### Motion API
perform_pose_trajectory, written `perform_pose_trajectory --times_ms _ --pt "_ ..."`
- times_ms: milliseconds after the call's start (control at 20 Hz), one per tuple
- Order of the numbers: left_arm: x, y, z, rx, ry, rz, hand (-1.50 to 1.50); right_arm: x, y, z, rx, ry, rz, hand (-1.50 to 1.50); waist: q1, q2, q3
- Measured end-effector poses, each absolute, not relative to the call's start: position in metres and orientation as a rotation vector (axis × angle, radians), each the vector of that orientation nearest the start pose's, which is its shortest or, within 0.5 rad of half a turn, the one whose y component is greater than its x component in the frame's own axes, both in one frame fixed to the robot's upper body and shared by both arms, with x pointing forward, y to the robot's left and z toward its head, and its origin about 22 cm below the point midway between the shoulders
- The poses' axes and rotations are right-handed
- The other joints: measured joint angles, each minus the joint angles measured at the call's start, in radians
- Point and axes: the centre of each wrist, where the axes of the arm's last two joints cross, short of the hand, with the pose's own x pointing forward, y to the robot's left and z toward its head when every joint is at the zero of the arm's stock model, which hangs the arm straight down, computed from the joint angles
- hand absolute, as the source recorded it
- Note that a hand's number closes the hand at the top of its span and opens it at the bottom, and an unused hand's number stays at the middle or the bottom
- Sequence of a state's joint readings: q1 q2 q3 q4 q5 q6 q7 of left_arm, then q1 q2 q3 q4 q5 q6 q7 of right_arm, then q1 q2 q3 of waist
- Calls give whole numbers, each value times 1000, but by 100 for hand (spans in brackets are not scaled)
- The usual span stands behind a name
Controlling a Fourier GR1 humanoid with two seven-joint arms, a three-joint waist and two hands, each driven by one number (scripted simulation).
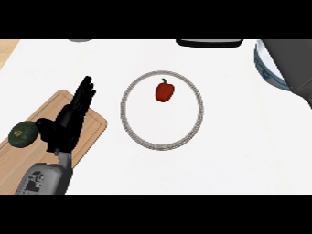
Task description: Pick the cupcake from the placemat and place it in the bowl
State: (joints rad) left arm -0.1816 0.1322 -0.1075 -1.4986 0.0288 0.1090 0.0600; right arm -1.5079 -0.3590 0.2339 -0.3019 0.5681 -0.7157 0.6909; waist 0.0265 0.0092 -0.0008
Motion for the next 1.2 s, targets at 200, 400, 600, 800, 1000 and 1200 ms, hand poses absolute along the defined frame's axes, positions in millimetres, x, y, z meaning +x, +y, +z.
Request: perform_pose_trajectory --times_ms 200,400,600,800,1000,1200 --pt "282 212 31 38 -1604 -140 0 485 -194 268 -1371 -1339 12 150 4 2 0" --pt "281 208 32 42 -1607 -138 0 486 -226 253 -1466 -1211 83 150 5 3 0" --pt "280 207 27 34 -1608 -145 0 482 -260 237 -1525 -1126 100 150 11 7 1" --pt "284 206 33 35 -1606 -137 0 476 -295 220 -1552 -1078 89 150 9 7 1" --pt "282 207 35 32 -1615 -145 0 464 -330 190 -1576 -1017 100 150 13 8 2" --pt "282 205 32 30 -1613 -147 0 454 -351 167 -1568 -980 80 150 18 11 3"
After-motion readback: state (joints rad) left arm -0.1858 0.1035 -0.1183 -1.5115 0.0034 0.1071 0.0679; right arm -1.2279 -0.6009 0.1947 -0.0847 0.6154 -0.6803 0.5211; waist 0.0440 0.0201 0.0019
